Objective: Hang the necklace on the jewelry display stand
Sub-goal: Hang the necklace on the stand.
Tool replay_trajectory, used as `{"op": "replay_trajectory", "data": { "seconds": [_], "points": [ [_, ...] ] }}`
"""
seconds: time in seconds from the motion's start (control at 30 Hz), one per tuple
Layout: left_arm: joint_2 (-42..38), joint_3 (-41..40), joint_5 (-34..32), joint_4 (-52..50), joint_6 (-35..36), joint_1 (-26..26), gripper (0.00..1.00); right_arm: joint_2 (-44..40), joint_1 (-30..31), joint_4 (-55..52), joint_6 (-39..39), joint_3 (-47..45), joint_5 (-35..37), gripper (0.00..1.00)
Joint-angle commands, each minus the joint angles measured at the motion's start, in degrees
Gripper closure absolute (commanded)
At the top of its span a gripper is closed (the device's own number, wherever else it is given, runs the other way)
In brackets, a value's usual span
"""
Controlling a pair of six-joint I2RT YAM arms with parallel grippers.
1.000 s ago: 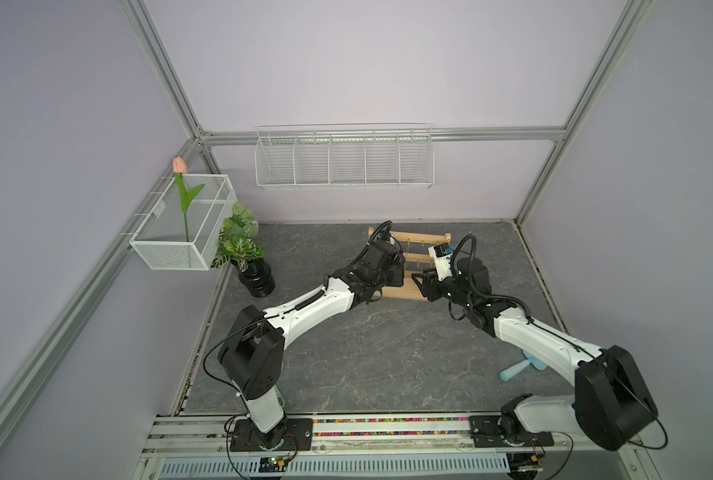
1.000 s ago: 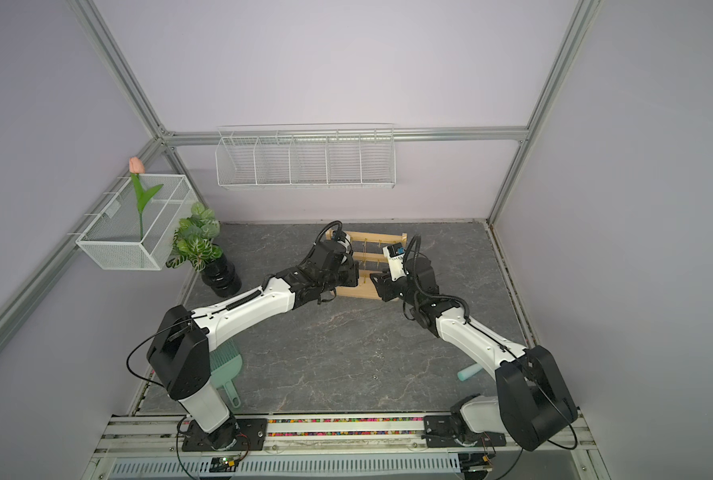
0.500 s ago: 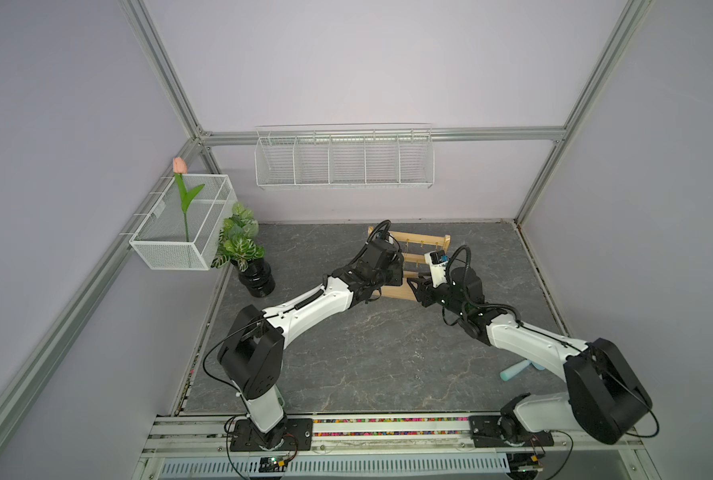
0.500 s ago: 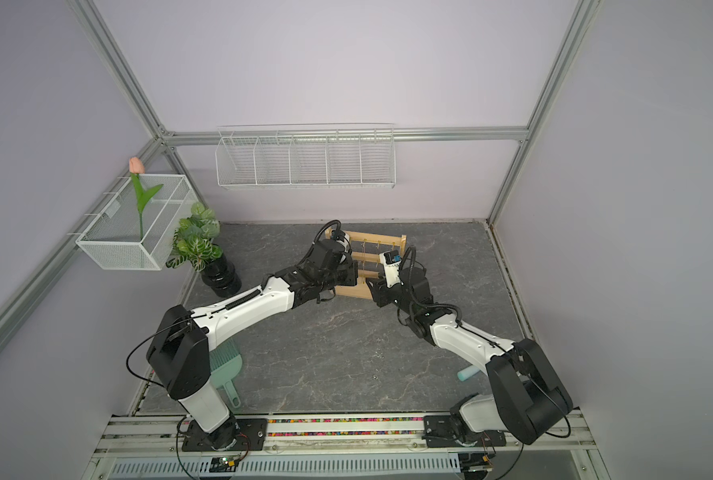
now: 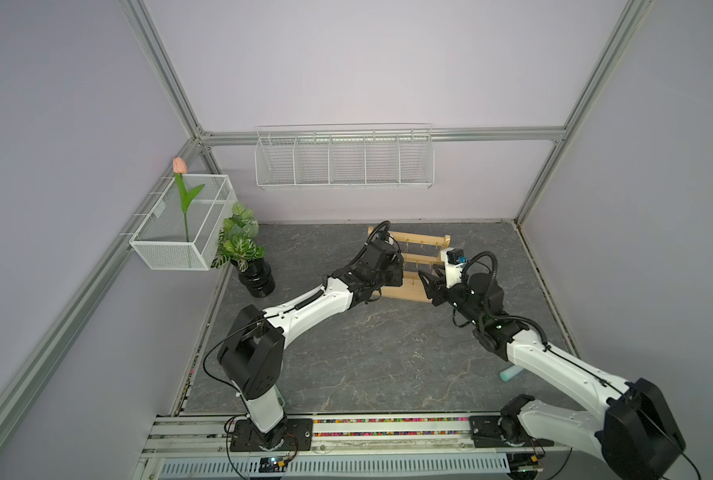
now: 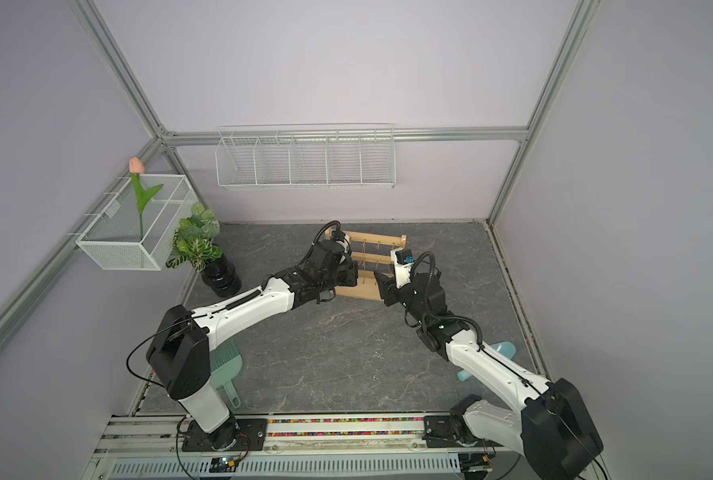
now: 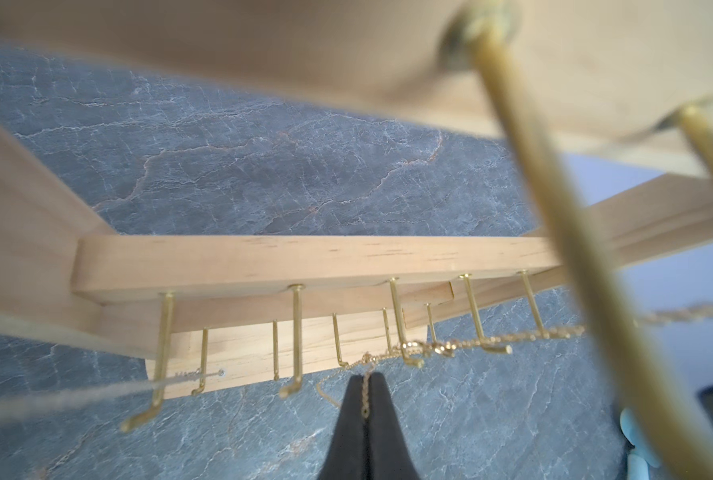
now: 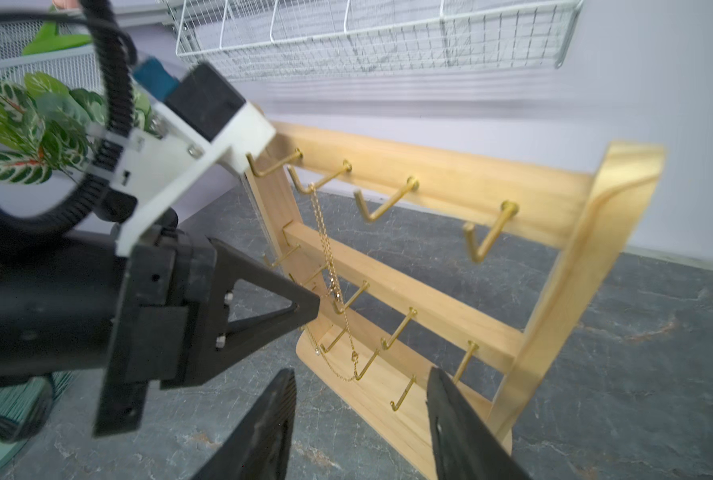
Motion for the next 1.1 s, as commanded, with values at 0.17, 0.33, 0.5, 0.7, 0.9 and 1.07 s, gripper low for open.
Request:
{"op": "replay_trajectory", "data": {
  "seconds": [0.17,0.33,0.5,0.7,0.9,1.07],
  "points": [
    [-1.87,-1.52,0.65,1.25,-1.21,0.27,1.0,9.07,10.13,26.6,-4.96,-12.5,19.02,0.58],
    [-2.31,-2.24,0.48,1.84,-1.49,0.42,1.0,21.26,13.62,39.15,-5.44,-11.61,24.33,0.6],
    [-2.5,-2.96,1.16,2.55,-1.92,0.87,1.0,30.96,14.51,50.16,-5.54,-10.1,27.65,0.66],
    [-2.92,-3.94,2.33,3.53,-2.38,1.46,1.0,36.73,14.55,56.6,-6.52,-6.46,28.49,0.66],
    [-2.83,-4.24,3.06,4.29,-2.71,1.65,1.0,38.93,14.48,55.29,-6.33,-2.68,28.85,0.64],
    [-3.28,-4.48,3.79,4.83,-3.02,1.74,1.0,41.05,13.48,56.35,-5.76,-0.77,29.59,0.65]
  ]
}}
